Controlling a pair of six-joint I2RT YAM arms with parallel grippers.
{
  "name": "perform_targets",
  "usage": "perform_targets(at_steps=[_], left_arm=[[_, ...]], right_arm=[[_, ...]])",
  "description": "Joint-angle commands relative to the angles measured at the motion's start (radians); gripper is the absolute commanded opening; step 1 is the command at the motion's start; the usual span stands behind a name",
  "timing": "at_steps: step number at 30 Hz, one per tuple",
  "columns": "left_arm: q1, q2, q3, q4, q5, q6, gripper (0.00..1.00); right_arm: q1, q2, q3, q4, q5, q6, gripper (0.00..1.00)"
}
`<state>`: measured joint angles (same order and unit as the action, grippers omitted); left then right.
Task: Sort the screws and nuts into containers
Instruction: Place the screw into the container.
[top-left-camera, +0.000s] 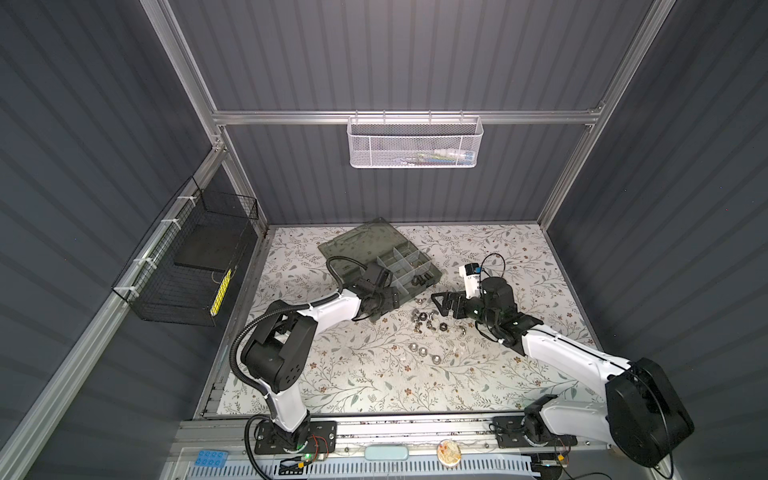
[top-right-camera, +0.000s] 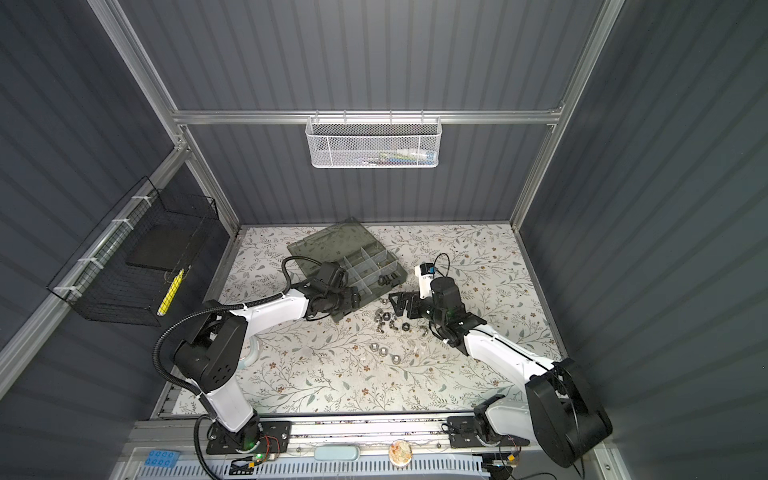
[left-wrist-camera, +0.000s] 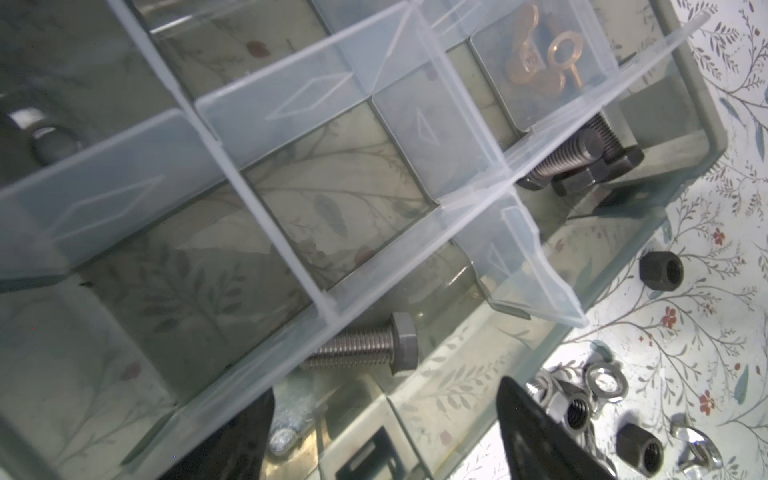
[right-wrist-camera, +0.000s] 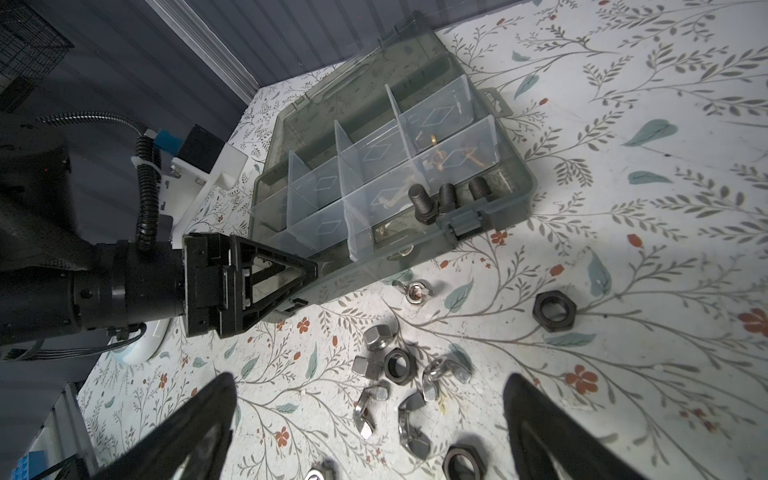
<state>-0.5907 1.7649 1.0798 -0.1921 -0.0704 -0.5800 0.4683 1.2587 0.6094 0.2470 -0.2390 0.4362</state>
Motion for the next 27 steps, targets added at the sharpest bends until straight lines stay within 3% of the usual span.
perform_targets(at_steps=[1,13,16,27], left_arm=[[0.015,-0.022,-0.026,-0.086,-0.044,0.026,0.88],[0.116,-0.07,-0.061,-0.109,-0.017,0.06,0.94],[0.117,-0.096,-0.06,-0.085,0.018,0.082,1.0],[0.08,-0.214,-0.054,-0.047,0.106,0.139,1.0]], right_arm=[[0.004,0.0,0.006,0.009,0.007,-0.016,0.99],[0.004,0.011,0.01,0.002,0.018,-0.014,0.99],[0.003,0.022,0.023,-0.025,0.048,-0.014,0.99],[0.003,0.056,0.053,-0.081,0.118,-0.008,0.99]])
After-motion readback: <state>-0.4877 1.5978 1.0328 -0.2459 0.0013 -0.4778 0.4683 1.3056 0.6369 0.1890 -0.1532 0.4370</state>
